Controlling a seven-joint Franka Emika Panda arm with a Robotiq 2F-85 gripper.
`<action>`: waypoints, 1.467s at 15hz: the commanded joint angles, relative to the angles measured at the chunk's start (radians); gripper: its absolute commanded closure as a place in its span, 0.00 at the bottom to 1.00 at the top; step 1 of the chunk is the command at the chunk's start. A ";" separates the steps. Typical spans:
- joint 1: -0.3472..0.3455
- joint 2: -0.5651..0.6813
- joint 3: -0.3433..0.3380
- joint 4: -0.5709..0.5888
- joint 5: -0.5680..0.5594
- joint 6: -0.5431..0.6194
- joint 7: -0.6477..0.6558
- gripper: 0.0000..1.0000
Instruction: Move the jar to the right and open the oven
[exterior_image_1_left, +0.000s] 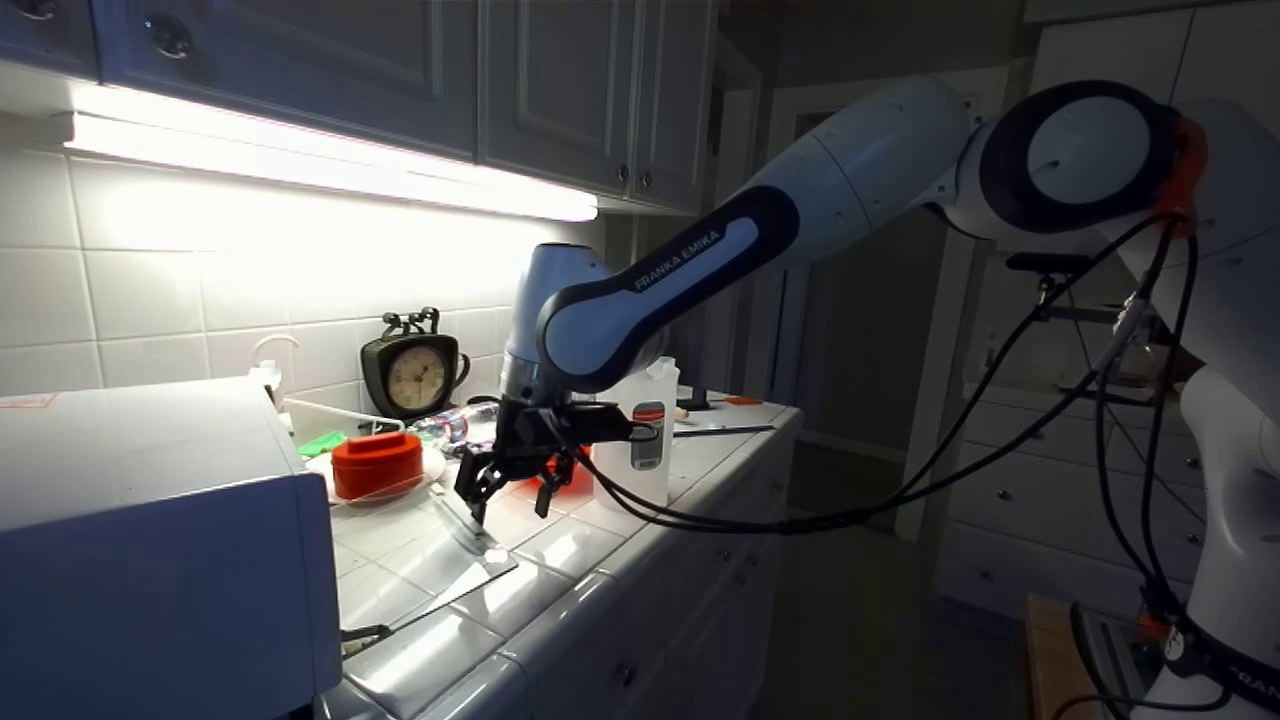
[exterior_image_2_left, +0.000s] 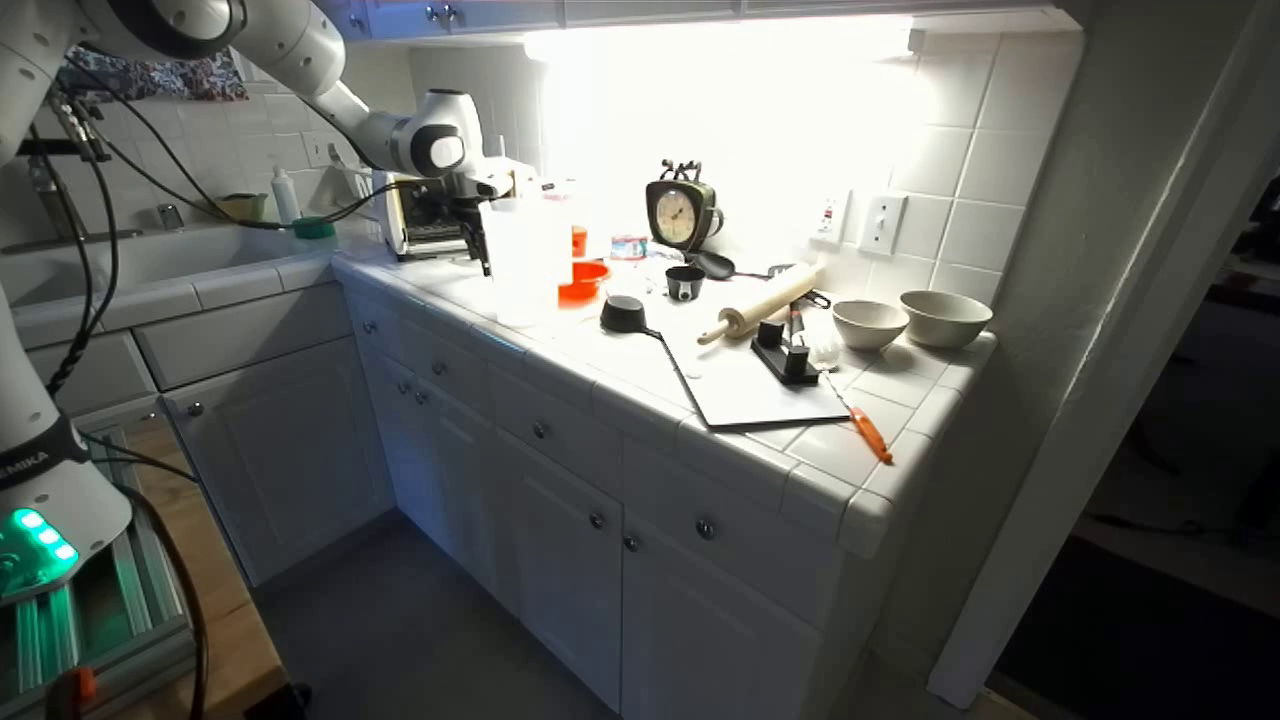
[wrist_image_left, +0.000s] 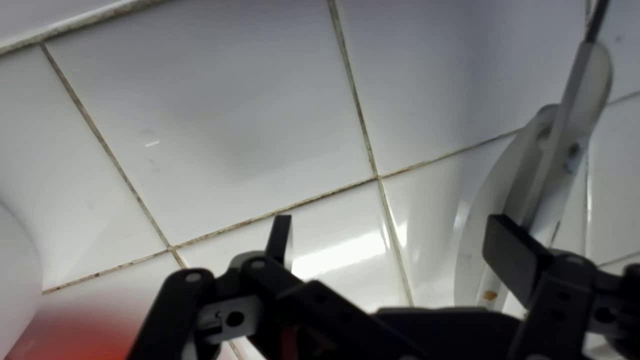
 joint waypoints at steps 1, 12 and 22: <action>0.033 -0.014 -0.019 -0.002 -0.045 -0.042 0.057 0.05; 0.054 -0.091 -0.003 -0.011 -0.116 -0.141 0.133 0.00; 0.024 -0.224 0.072 -0.012 -0.093 -0.302 0.085 0.00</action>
